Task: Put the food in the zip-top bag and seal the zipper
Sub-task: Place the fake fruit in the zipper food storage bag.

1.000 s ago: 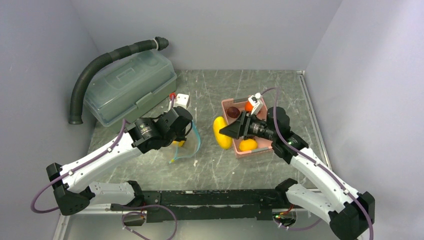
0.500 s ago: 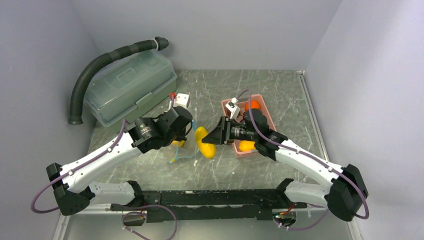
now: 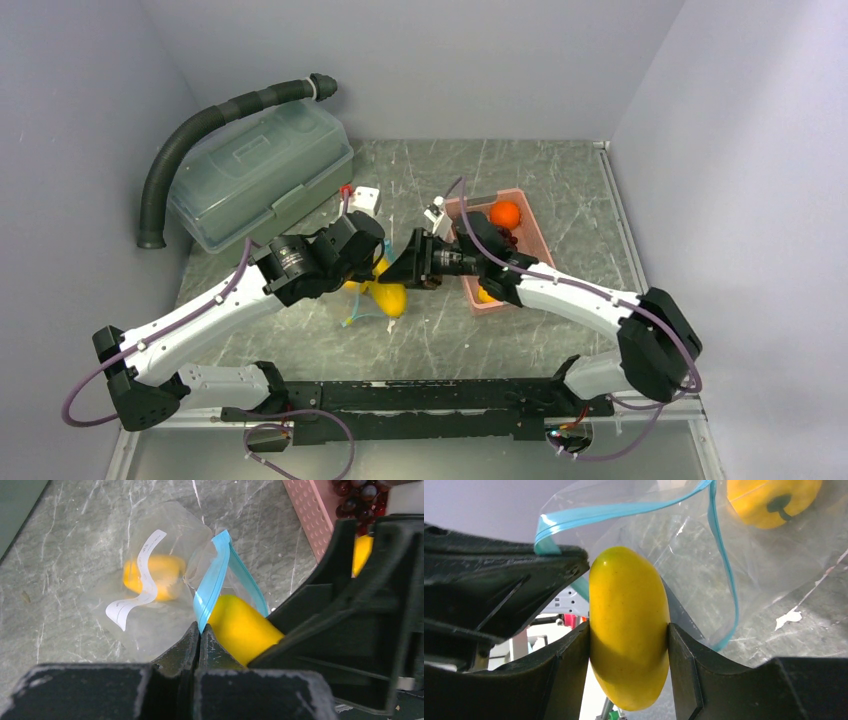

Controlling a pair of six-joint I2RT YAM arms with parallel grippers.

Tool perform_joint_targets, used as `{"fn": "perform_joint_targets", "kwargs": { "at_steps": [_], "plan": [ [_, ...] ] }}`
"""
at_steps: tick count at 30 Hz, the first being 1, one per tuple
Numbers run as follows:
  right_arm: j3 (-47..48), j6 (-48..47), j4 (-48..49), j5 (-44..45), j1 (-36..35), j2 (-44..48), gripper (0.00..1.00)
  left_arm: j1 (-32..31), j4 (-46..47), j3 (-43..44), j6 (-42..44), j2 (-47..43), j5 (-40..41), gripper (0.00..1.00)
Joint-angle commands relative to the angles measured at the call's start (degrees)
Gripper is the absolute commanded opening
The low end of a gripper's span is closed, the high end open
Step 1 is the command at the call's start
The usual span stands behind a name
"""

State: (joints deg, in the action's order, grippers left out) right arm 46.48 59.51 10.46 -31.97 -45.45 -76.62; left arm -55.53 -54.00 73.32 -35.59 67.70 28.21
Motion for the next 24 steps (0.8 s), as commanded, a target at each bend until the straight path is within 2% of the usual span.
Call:
{"fn": "perform_joint_targets", "kwargs": {
  "at_steps": [1, 11, 18, 24],
  "plan": [
    [4.09, 4.89, 4.74, 1.13, -1.53, -2.71, 0.31, 0.21, 2.47, -0.29, -0.08, -1.06, -1.35, 0.0],
    [5.81, 11.71, 4.83, 8.27, -2.74, -7.62, 0.29, 0.23, 4.19, -1.6, 0.38, -2.06, -4.67, 0.0],
    [8.41, 13.1, -2.06, 18.31, -3.63, -8.0, 0.3, 0.24, 6.63, -2.52, 0.66, -2.29, -8.43, 0.0],
    [9.33, 13.1, -5.24, 18.31, -4.83, -8.51, 0.3, 0.22, 6.61, -2.2, 0.09, -2.77, -8.48, 0.0]
  ]
}}
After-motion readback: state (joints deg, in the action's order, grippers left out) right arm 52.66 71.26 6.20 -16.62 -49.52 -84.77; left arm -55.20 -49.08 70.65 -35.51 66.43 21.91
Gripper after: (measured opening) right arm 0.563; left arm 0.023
